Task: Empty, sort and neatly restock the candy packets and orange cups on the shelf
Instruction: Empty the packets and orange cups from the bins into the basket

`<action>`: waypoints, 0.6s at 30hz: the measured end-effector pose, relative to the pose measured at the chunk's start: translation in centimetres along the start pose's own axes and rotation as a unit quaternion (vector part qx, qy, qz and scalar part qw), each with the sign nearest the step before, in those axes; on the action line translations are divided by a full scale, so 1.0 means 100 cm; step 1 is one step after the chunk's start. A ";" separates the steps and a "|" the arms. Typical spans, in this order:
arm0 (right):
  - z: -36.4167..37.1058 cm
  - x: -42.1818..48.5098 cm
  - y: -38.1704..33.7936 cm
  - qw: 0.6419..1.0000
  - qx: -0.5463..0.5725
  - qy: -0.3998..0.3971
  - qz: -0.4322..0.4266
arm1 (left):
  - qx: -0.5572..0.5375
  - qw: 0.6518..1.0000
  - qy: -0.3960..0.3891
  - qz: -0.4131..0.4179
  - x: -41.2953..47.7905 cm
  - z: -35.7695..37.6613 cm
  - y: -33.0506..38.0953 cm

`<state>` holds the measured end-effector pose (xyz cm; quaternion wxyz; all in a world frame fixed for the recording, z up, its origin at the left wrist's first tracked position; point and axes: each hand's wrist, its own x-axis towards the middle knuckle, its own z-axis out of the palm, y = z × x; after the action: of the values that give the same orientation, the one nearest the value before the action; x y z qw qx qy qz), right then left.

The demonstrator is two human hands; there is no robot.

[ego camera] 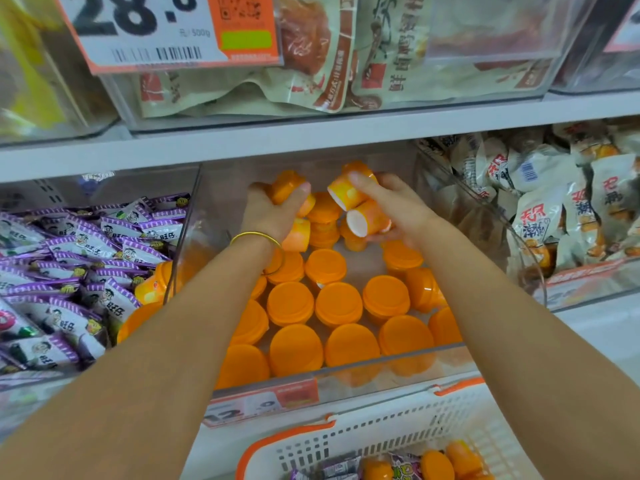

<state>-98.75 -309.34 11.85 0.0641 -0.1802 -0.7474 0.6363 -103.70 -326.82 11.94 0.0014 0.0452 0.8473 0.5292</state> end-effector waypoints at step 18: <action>-0.015 -0.104 -0.009 0.969 0.181 -0.167 -0.012 | -0.320 0.937 -0.134 -0.047 -0.102 -0.021 0.032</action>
<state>-88.73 -311.68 14.37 -0.0223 -0.0476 -0.6224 0.7809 -93.39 -328.06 15.28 0.1545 0.0731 0.6259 0.7610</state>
